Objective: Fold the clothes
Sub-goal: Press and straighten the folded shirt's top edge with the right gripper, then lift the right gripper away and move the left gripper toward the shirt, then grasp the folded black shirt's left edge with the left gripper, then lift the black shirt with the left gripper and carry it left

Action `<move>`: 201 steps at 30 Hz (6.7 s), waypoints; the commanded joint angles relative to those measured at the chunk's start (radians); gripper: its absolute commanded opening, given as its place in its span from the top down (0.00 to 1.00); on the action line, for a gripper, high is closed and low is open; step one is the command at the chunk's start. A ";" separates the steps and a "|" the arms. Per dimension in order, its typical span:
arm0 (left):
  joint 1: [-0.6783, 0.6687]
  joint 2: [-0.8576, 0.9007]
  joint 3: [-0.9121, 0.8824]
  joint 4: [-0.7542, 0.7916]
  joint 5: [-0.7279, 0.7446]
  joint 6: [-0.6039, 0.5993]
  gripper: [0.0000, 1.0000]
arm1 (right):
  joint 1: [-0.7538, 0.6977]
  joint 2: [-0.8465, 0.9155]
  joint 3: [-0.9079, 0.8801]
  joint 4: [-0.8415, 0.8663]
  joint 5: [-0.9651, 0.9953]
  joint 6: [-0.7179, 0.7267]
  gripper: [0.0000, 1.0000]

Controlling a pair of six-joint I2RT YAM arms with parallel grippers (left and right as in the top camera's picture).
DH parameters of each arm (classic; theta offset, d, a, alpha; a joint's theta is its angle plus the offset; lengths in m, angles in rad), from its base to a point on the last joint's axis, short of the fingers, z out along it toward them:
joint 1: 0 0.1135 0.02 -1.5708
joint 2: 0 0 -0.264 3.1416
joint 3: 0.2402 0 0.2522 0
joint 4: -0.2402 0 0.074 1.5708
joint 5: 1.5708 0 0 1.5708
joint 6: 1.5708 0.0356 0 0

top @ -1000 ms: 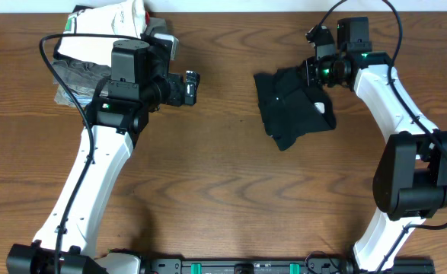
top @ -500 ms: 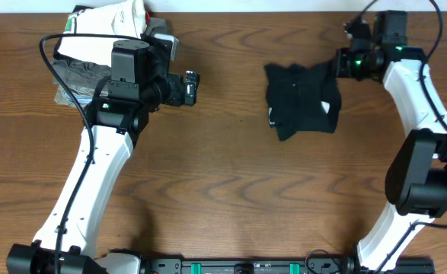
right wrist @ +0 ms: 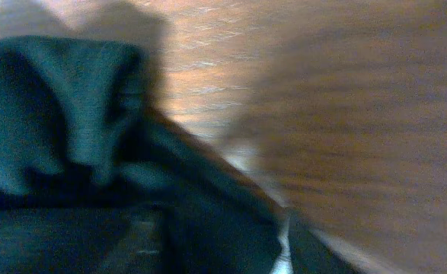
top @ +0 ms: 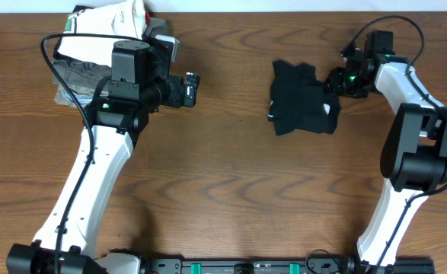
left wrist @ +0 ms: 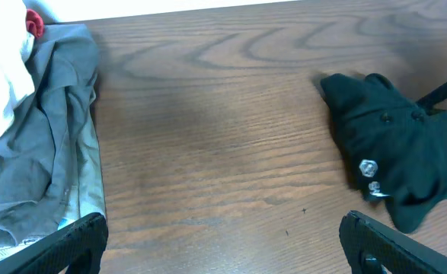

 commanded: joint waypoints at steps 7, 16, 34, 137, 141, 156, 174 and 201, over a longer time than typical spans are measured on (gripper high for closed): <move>0.005 0.002 0.005 -0.002 -0.013 0.021 0.02 | -0.016 -0.175 0.063 -0.096 -0.032 -0.001 0.52; 0.005 0.002 0.005 -0.002 -0.013 0.025 0.02 | 0.080 -0.289 0.063 -0.101 -0.084 0.010 0.99; 0.005 0.008 0.004 -0.020 -0.013 0.025 0.02 | 0.175 -0.071 -0.013 -0.173 0.072 0.071 0.99; -0.283 0.813 0.389 0.161 -0.513 0.212 0.94 | -0.085 -0.358 0.201 -0.419 0.042 -0.010 0.07; -0.254 0.769 0.389 0.136 -0.512 0.203 0.93 | -0.085 -0.358 0.201 -0.419 0.041 -0.010 0.06; -0.410 0.544 0.389 -0.013 0.075 0.196 0.45 | -0.086 -0.358 0.201 -0.401 0.030 -0.009 0.03; -0.711 0.700 0.387 0.044 -0.230 0.565 0.33 | -0.085 -0.358 0.201 -0.404 0.029 -0.009 0.01; -0.683 0.976 0.387 0.356 -0.499 0.567 0.64 | -0.083 -0.358 0.201 -0.410 0.018 -0.009 0.01</move>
